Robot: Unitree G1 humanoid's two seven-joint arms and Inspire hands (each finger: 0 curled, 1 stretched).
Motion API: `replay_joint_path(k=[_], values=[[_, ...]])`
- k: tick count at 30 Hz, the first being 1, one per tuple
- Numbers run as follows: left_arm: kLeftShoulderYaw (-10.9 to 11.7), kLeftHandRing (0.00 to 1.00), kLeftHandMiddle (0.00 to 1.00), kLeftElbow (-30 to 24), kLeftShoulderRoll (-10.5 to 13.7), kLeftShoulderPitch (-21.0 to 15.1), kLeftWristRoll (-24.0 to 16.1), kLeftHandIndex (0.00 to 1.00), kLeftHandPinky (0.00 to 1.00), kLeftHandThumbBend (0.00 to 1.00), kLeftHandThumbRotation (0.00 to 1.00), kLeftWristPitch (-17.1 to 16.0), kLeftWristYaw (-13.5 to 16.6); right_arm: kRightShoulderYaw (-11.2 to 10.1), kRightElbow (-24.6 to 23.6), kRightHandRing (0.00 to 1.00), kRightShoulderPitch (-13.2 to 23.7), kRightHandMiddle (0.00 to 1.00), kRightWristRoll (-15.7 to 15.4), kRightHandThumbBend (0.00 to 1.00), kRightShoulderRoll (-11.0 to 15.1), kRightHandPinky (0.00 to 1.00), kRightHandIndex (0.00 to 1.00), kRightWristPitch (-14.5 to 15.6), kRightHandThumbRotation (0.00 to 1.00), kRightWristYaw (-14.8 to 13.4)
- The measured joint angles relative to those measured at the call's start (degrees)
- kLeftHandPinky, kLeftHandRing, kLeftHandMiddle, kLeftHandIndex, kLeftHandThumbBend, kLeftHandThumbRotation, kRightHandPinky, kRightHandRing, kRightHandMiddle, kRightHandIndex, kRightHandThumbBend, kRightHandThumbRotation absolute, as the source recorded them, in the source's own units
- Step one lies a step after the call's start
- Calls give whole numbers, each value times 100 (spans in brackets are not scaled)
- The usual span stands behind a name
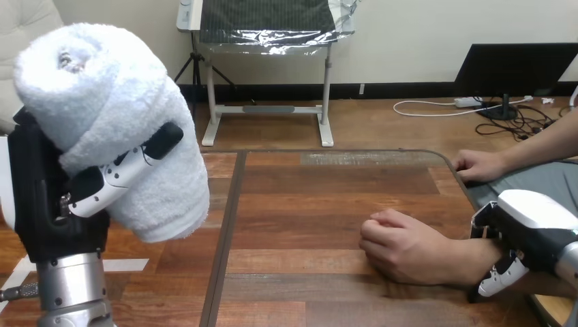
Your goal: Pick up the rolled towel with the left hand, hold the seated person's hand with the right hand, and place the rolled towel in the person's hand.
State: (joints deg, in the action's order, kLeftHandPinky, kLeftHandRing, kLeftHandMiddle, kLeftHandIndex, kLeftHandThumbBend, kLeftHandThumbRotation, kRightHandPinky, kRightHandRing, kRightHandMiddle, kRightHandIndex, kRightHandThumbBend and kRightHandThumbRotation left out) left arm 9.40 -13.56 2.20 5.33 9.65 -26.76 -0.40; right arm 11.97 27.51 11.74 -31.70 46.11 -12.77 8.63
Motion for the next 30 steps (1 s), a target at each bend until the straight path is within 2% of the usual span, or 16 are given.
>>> replay_joint_path(k=[11,30], values=[[-1,23,31,90,-3,-74,-112,35,16,45,0,-5,6,-149,-82,29,-59,36,163,93,0,22,41,0,1,3],[-25,24,31,530,-27,-264,-128,36,18,48,0,-83,-98,-450,-541,38,-133,44,427,93,7,32,46,124,9,161]])
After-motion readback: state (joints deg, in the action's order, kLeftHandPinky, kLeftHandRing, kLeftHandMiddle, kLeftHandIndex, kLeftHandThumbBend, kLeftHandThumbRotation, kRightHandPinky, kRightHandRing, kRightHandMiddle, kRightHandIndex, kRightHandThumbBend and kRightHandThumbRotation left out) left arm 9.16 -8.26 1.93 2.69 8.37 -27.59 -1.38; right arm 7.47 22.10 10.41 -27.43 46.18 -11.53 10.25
